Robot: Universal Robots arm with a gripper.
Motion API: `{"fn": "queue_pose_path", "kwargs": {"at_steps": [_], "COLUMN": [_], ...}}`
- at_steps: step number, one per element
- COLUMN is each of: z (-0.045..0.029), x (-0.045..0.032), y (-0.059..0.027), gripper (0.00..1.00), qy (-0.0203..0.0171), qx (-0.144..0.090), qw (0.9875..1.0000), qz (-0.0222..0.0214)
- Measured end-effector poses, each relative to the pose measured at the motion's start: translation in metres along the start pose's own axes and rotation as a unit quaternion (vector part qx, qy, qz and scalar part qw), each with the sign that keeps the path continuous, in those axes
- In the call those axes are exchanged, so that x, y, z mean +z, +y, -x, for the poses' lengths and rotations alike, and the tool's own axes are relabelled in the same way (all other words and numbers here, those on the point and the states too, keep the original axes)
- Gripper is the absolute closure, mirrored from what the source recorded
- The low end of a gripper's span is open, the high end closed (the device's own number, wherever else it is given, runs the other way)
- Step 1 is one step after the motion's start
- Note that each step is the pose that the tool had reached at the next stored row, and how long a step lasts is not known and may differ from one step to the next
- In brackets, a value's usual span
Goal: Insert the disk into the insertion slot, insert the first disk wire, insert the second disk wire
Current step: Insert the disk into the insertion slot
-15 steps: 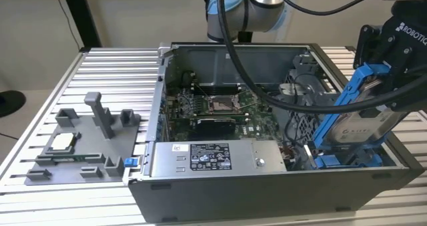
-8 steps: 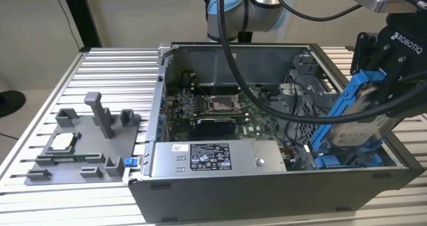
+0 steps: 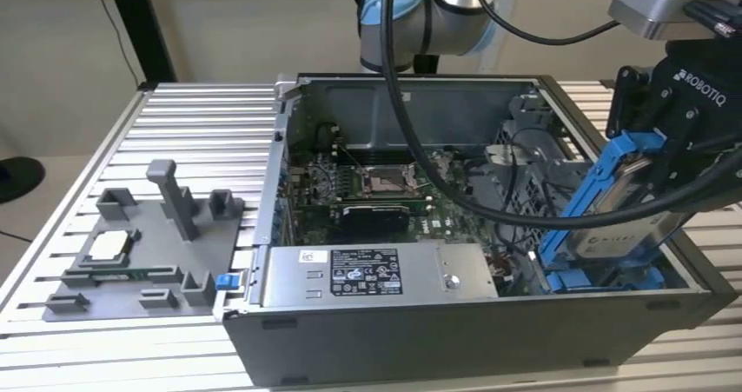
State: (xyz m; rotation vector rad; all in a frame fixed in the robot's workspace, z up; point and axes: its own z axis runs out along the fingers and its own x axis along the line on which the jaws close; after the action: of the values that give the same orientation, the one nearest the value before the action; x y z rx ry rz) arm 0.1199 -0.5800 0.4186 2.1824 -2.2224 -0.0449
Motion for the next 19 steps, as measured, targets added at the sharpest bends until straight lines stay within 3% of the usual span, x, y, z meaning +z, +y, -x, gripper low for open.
{"fn": "queue_pose_path", "kwargs": {"at_steps": [11,19], "z": [0.0017,0.0018], "x": [0.0085,0.0189], "y": [-0.0021,-0.0038], "gripper": [1.0,1.0], "qy": [-0.005,-0.0085], "qx": [0.0,0.0], "qw": [1.0,1.0], "qz": [0.0001,0.0001]}}
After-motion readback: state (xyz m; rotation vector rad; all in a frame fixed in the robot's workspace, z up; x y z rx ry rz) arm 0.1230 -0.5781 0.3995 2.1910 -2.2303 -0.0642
